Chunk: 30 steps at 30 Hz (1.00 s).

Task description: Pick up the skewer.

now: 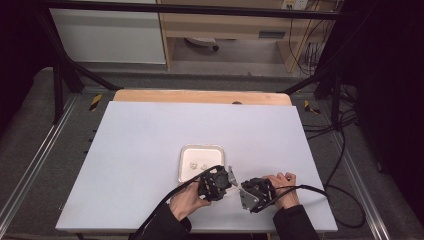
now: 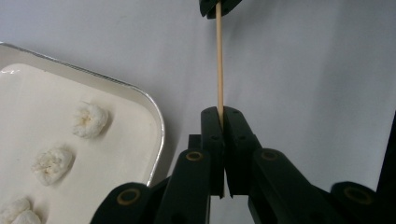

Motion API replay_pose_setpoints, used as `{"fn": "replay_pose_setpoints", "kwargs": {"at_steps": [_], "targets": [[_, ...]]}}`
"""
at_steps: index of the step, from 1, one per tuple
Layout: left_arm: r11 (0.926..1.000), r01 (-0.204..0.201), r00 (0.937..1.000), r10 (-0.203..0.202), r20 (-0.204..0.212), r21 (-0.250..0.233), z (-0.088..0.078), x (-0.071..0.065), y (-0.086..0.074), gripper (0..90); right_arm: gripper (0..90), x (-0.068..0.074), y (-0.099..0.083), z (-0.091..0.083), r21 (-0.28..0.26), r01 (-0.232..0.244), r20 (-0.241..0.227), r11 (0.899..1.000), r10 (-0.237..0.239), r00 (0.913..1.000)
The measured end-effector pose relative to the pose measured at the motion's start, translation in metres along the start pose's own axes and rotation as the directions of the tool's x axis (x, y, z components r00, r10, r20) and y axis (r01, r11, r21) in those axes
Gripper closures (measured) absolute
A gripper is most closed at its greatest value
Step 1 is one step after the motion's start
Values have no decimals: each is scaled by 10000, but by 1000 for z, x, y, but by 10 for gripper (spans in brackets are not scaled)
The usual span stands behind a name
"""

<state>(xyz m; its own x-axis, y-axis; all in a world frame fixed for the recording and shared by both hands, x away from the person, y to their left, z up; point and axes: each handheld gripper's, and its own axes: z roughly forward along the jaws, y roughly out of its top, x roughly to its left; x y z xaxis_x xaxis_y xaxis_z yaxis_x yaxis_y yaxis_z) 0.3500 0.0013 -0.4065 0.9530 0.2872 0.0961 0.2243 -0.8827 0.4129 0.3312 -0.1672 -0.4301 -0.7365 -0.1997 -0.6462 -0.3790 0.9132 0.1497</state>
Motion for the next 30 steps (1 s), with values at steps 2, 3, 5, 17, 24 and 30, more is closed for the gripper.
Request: {"fn": "replay_pose_setpoints", "kwargs": {"at_steps": [2,3,5,17,24,30], "targets": [[10000,-27,10000,27,-20,-11,1,-1,0,875,889,0,0,0,-1,28,-56,10000,-28,10000],[10000,-67,10000,67,-49,4,1,-1,0,877,888,0,0,0,-47,59,-40,10000,-59,10000],[10000,-85,9999,85,-61,50,2,-1,-1,881,888,0,1,0,-47,75,1,10000,-75,10000],[9994,178,9992,-188,-353,-301,-6,1,-16,883,547,-10,-7,-12,-941,-3000,238,9493,3034,9526],[9925,602,9954,-677,-680,-1068,-14,-1,-32,881,363,-20,-22,-20,-1704,-5757,-152,7997,5821,8130],[9777,1221,9885,-1353,-679,-1709,-20,-2,-46,881,309,-24,-30,-22,-1969,-6979,-861,6886,6970,7119]]}}
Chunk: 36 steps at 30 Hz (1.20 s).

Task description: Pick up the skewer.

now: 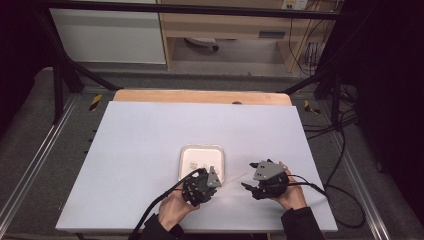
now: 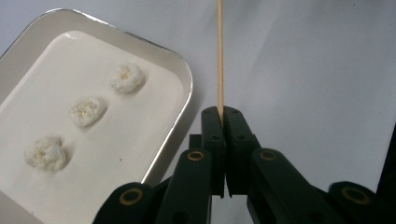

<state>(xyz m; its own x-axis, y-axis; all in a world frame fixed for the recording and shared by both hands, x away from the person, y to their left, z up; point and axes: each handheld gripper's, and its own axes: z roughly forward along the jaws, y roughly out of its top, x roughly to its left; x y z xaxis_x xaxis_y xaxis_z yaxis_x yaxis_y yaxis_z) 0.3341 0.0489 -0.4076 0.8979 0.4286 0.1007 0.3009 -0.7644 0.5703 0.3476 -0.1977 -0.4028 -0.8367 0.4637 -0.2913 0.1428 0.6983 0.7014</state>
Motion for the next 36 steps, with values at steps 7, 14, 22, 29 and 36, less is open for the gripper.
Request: {"fn": "replay_pose_setpoints", "kwargs": {"at_steps": [7,14,22,29,36], "targets": [[9914,1044,9945,-1042,69,-795,-10,7,-18,880,180,-1,-5,-1,-215,-1347,246,9906,1353,9905],[9725,1788,9837,-1794,94,-1494,-19,14,-34,879,130,-2,-4,6,224,-2177,94,9757,2176,9760],[9517,2258,9716,-2355,-224,-2079,-27,14,-48,879,86,-3,-1,11,-97,-2978,-279,9546,2974,9543],[9292,2701,9580,-2856,-263,-2520,-32,19,-60,880,60,-9,7,18,-115,-3775,-453,9260,3766,9253],[9170,2926,9494,-3123,-317,-2712,-34,22,-69,879,61,-10,21,33,-141,-4029,-609,9151,4015,9139]]}}
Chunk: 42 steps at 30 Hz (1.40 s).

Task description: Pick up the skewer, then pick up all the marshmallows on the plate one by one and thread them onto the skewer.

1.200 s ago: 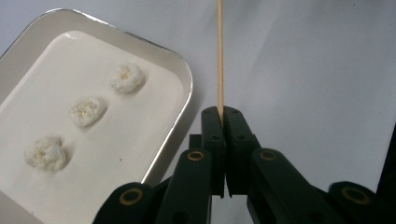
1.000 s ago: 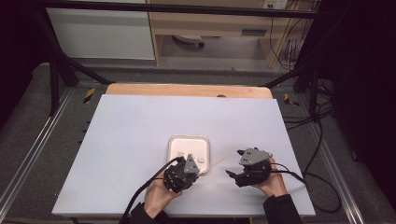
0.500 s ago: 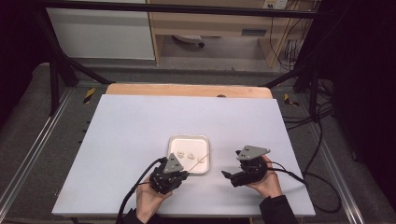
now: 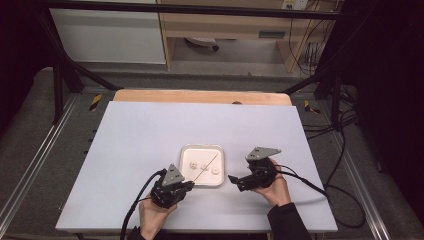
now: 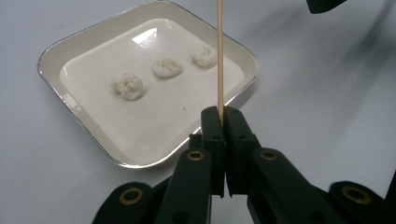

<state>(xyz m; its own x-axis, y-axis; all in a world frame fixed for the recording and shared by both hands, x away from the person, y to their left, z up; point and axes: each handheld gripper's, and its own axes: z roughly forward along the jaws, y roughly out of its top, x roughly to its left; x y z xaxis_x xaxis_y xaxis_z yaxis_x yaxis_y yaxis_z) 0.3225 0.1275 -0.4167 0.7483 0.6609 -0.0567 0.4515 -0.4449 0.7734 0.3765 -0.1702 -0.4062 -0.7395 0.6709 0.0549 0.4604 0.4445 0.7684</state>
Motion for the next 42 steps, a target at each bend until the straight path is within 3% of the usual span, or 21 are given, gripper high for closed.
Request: {"fn": "replay_pose_setpoints", "kwargs": {"at_steps": [11,19,30,42], "targets": [[9980,396,9991,-401,-104,-484,-5,3,-9,880,86,8,21,31,120,18,-186,9999,-16,9998],[9962,631,9979,-638,-98,-593,-8,6,-13,880,120,9,27,47,275,25,-293,9996,-16,9996],[9955,704,9973,-716,-153,-642,-6,7,-15,880,327,7,23,66,273,178,-610,9995,-161,9980],[9961,686,9976,-685,37,-559,-1,4,-17,879,535,10,15,80,752,625,-1019,9952,-547,9933]]}}
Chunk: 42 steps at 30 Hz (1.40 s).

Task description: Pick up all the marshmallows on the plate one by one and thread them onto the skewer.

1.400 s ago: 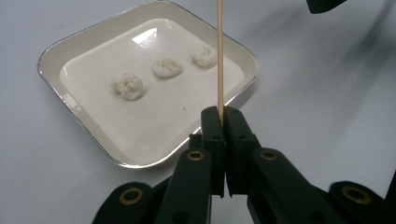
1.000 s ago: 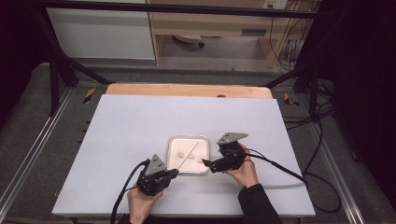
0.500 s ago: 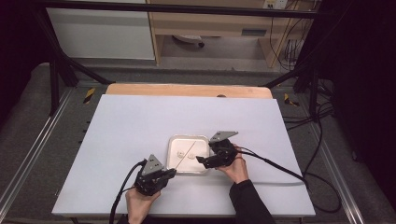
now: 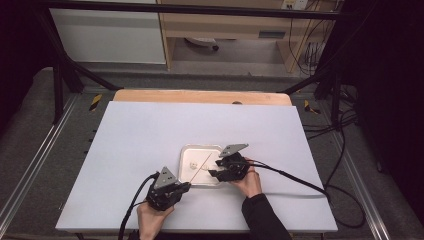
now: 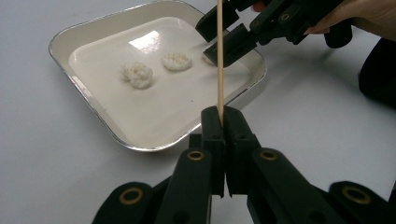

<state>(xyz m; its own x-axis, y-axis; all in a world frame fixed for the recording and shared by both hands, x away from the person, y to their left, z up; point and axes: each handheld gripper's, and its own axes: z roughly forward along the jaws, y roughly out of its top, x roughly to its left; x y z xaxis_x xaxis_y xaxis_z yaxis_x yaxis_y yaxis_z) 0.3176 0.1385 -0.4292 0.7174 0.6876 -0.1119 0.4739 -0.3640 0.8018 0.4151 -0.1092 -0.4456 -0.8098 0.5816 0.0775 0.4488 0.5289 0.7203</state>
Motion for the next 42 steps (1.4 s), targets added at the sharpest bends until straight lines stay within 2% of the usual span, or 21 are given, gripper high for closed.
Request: {"fn": "replay_pose_setpoints", "kwargs": {"at_steps": [7,11,15,22,25,32,37,42], "targets": [[10000,-56,10000,56,20,-45,2,-2,0,880,636,2,-3,2,116,290,-50,9995,-290,9996],[10000,-67,10000,67,48,-3,3,-3,0,879,674,2,-2,1,154,220,-146,9996,-217,9997],[9999,-110,9999,111,113,-92,3,-4,1,879,684,0,0,-3,165,-83,-286,9998,87,9996],[9991,-194,9998,197,54,-375,1,-7,0,879,691,-3,7,-25,-396,-813,-912,9959,774,9928],[9983,-266,9996,270,77,-517,1,-9,-1,880,694,-6,8,-36,-898,-1224,-1269,9884,1106,9857],[9965,-351,9993,360,99,-755,3,-13,-1,880,700,-11,9,-60,-1622,-1841,-1759,9694,1551,9721],[9950,-432,9990,443,100,-902,4,-16,-1,880,706,-14,12,-74,-2251,-2310,-2111,9466,1840,9600],[9928,-464,9988,481,123,-1106,3,-18,-2,880,711,-18,17,-84,-2806,-2819,-2611,9175,2097,9423]]}}
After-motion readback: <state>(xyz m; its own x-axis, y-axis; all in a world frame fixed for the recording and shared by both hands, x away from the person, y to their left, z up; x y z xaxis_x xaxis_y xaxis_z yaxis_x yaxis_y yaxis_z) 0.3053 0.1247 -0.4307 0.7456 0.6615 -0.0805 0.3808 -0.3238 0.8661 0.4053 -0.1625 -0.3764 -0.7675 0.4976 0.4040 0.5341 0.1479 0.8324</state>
